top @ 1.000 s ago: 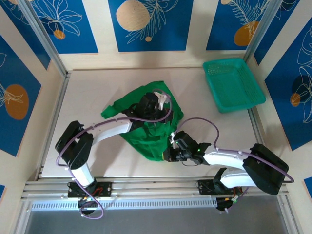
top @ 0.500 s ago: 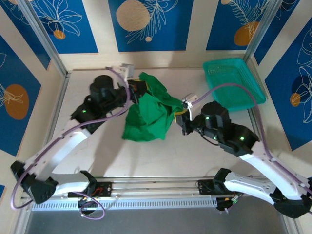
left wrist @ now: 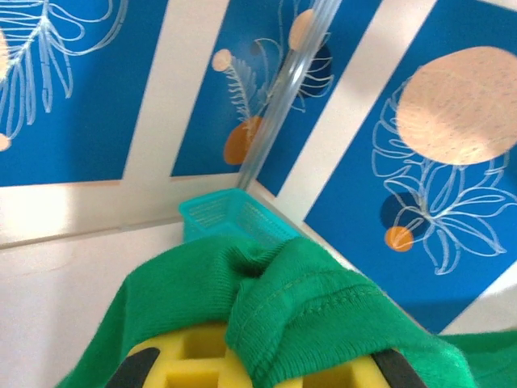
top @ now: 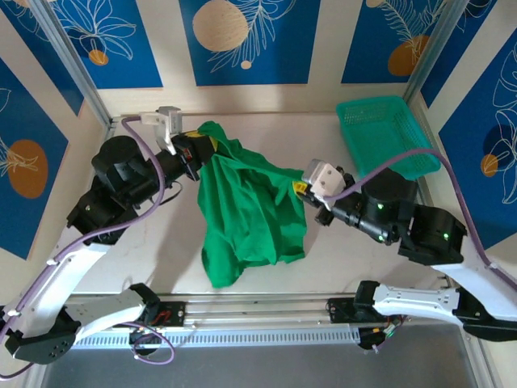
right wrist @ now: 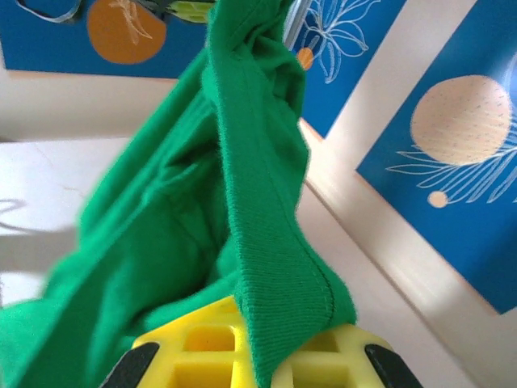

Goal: Fold the inside-out t-shirt

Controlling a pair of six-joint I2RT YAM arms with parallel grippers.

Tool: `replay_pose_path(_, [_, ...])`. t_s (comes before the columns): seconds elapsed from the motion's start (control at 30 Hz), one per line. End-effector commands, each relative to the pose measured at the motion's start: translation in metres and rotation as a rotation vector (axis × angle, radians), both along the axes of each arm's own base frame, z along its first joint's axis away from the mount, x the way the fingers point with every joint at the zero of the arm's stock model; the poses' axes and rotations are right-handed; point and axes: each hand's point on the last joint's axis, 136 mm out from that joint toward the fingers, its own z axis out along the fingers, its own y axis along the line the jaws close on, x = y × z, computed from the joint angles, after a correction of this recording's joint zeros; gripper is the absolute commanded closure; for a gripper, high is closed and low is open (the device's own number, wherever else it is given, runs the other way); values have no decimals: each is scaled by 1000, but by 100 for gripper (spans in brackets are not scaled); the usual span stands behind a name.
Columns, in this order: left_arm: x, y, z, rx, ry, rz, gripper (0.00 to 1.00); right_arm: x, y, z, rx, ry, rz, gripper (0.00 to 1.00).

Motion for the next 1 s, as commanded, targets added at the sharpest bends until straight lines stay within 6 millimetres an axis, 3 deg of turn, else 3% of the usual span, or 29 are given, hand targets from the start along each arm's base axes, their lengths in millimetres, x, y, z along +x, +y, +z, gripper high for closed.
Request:
replay_pose_path(0.0, [23, 19, 0, 78, -40, 168, 100, 38, -9, 10, 99, 10, -34, 100])
replay_pose_path(0.1, [49, 21, -9, 137, -27, 231, 100, 87, -28, 3, 262, 172, -63, 100])
replay_pose_path(0.27, [98, 23, -14, 167, -10, 278, 100, 169, -43, -11, 329, 260, -203, 100])
replay_pose_path(0.37, [128, 27, -10, 130, -10, 296, 100, 205, -48, 4, 427, 249, -187, 100])
replay_pose_path(0.5, [156, 34, 17, 64, -87, 312, 100, 247, -61, 33, 474, 187, -247, 100])
replay_pose_path(0.6, [166, 39, 49, 38, -110, 270, 100, 261, -65, 60, 487, 164, -248, 100])
replay_pose_path(0.7, [162, 36, 77, 34, -157, 206, 100, 260, -68, 87, 510, 77, -236, 100])
replay_pose_path(0.8, [149, 37, 81, 35, -228, 188, 100, 252, -69, 100, 474, -21, -253, 100])
replay_pose_path(0.87, [140, 40, 69, 30, -257, 191, 100, 244, -66, 89, 441, -18, -257, 100])
replay_pose_path(0.97, [133, 45, 1, -20, -157, 202, 100, 227, -56, 34, 420, 78, -232, 100])
